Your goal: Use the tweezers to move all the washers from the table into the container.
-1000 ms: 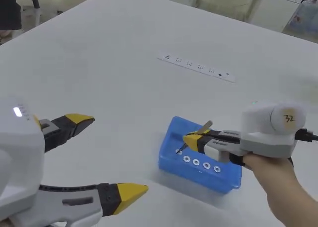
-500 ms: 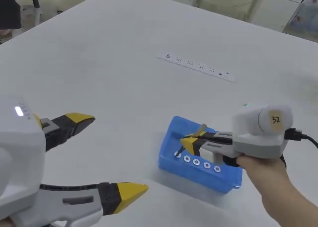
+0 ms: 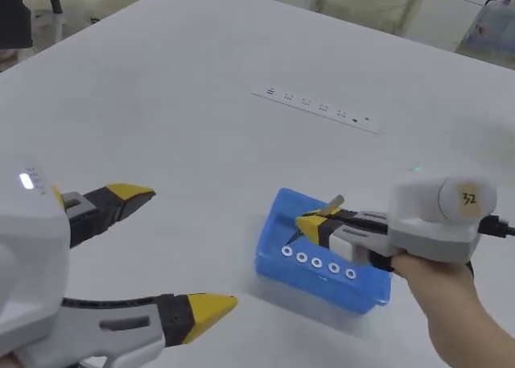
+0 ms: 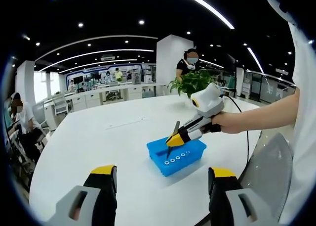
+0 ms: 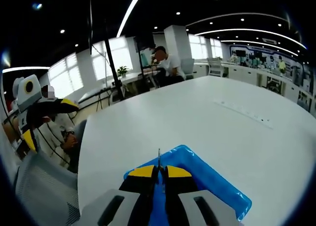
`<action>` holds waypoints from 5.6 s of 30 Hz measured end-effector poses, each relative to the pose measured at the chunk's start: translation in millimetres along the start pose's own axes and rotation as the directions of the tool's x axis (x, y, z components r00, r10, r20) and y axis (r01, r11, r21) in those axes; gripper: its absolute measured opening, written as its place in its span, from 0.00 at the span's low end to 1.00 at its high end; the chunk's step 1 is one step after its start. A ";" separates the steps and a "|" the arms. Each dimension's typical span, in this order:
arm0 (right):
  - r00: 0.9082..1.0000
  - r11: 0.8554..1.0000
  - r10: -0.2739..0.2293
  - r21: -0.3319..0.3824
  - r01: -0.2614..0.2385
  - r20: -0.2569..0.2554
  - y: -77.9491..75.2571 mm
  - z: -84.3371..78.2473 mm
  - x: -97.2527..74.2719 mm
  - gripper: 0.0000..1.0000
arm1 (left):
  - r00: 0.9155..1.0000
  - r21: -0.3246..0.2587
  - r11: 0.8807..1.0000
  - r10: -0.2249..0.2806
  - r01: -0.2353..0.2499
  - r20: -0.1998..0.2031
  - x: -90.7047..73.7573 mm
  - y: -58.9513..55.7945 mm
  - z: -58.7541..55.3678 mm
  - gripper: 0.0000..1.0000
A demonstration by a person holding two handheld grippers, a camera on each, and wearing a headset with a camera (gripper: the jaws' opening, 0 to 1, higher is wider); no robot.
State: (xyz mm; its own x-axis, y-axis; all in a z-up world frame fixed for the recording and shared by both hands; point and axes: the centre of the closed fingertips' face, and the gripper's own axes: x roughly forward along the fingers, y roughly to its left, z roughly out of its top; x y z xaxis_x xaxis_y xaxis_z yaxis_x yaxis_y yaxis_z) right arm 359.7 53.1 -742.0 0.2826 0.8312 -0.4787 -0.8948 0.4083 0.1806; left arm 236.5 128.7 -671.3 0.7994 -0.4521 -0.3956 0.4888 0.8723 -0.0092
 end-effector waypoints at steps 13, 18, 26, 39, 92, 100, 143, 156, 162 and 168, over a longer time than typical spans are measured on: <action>0.998 1.000 0.003 0.009 -0.004 0.066 31.4 -2.2 -46.4 0.03 | 0.993 0.043 0.992 -0.120 0.119 0.012 8.1 -22.3 8.3 0.56; 1.000 0.999 0.014 -0.036 -0.014 -0.009 45.9 -31.1 -58.5 0.03 | 0.975 0.122 0.968 -0.218 0.221 -0.034 16.1 -40.7 8.8 0.34; 0.992 0.995 0.061 -0.067 -0.069 -0.109 76.7 -66.9 -62.8 0.03 | 0.916 0.174 0.899 -0.394 0.402 -0.079 29.2 -83.3 9.6 0.24; 0.984 0.986 0.137 -0.075 -0.146 -0.112 115.6 -72.1 -53.6 0.03 | 0.836 0.200 0.814 -0.511 0.546 -0.201 48.3 -120.8 -4.5 0.15; 0.921 0.835 0.107 -0.469 -0.288 -0.374 97.6 -113.9 -48.5 0.01 | 0.733 0.349 0.683 -0.413 0.642 -0.540 67.8 -92.5 -68.8 0.08; 0.915 0.826 0.104 -0.479 -0.298 -0.390 97.1 -116.7 -47.6 0.02 | 0.736 0.368 0.668 -0.420 0.646 -0.530 68.0 -94.7 -64.0 0.09; 0.963 0.980 -0.193 0.006 0.198 -0.189 50.6 -116.9 -127.5 0.38 | 0.568 0.363 0.545 -0.272 0.756 -0.777 91.5 -72.6 -122.7 0.00; 0.922 0.907 -0.385 0.194 0.372 0.031 55.5 -80.3 -201.6 0.45 | 0.560 0.373 0.568 -0.194 0.733 -0.806 92.9 -68.9 -134.5 0.00; 0.923 0.921 -0.383 0.087 0.379 0.038 58.0 -73.5 -206.2 0.47 | 0.629 0.312 0.710 -0.235 0.632 -0.741 79.9 -77.2 -129.5 0.09; 0.939 0.939 -0.341 0.067 0.338 0.049 66.5 -70.9 -206.9 0.48 | 0.759 0.235 0.850 -0.255 0.472 -0.600 44.2 -77.3 -99.8 0.16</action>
State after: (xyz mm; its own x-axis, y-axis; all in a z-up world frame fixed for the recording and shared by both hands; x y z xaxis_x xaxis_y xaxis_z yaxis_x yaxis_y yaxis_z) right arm 217.2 -118.4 -691.8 0.5877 0.6592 -0.4691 -0.7212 0.6896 0.0655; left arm 199.1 59.9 -779.7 0.2721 -0.4543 -0.8483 0.8748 0.4840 0.0215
